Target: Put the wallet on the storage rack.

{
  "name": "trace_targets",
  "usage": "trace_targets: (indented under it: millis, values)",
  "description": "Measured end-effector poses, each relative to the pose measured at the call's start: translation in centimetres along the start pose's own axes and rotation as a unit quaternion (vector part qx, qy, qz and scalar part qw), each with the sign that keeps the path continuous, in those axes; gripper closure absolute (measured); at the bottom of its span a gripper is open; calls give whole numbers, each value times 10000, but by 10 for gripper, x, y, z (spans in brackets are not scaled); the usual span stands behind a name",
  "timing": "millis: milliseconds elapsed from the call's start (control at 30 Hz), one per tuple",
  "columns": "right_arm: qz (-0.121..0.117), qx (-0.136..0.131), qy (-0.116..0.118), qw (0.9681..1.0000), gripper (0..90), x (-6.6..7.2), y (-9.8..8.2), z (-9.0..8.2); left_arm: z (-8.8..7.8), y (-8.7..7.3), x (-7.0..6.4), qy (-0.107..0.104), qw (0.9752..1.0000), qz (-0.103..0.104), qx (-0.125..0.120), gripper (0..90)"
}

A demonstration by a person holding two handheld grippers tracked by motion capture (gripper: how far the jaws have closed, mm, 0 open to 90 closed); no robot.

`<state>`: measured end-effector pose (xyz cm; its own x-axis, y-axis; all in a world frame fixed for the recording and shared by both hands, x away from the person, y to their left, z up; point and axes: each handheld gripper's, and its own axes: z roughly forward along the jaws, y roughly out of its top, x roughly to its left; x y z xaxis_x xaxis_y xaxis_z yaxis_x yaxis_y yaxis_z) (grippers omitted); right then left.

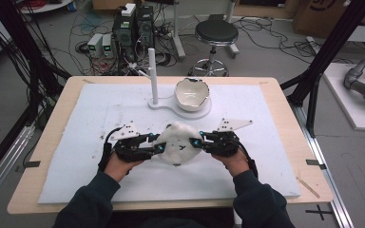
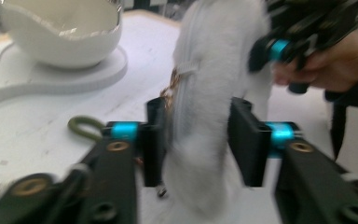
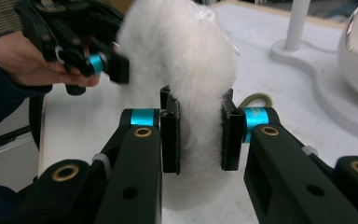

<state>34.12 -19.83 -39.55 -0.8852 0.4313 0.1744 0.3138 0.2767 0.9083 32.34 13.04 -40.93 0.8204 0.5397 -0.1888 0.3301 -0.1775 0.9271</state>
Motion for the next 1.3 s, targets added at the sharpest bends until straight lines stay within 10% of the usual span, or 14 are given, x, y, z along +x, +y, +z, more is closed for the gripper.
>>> trace_targets:
  millis: [200,333,500,667,767,933,1067,1300]
  values:
    - [-176,-13,216,9996,758,1,2,-2,-7,2,7,-49,9999,-4,-163,462]
    - [-280,-101,382,9988,749,7,5,-1,-5,2,-2,-312,9986,435,-31,739]
    - [134,-176,71,9997,460,-2,2,-3,-11,6,-2,-295,9976,507,-372,775]
    - [478,77,387,9981,554,-7,-2,3,-14,6,-2,-245,9967,591,-503,778]
    - [164,-76,382,9991,737,-2,1,0,-12,5,0,-195,9979,450,-425,767]
    - [-217,-145,50,9996,756,1,9,-4,-4,0,3,-24,9997,202,94,687]
    - [-666,-210,-347,9970,758,0,21,-7,-14,-3,17,323,9995,10,31,653]
    - [-1190,-407,-873,9882,757,-18,59,-14,-47,-5,48,1195,9912,-404,-409,511]
